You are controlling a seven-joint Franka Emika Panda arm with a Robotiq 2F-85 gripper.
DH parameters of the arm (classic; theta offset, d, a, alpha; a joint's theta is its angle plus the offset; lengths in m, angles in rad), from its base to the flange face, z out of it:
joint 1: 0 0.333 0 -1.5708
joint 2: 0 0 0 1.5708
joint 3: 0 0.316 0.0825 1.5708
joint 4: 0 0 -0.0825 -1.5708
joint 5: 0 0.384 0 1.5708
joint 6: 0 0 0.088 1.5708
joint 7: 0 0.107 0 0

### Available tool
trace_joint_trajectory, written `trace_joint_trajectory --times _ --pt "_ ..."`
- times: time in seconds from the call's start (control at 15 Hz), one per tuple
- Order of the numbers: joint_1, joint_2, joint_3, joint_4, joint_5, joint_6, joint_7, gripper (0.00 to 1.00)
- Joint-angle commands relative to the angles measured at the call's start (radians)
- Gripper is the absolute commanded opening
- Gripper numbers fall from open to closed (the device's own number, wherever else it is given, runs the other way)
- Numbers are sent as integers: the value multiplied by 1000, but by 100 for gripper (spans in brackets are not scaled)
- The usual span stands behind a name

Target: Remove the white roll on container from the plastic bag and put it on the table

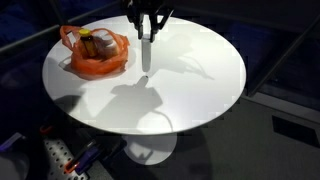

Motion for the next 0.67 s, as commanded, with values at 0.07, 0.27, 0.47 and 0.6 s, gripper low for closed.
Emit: trace_joint_trajectory --times 0.07,0.27,0.47,0.6 --pt "-11 52 11 18 -27 41 30 12" --pt "-12 72 15 15 -34 59 39 12" --pt "-12 82 18 14 -37 63 44 12" --pt "-12 81 20 11 -33 63 40 12"
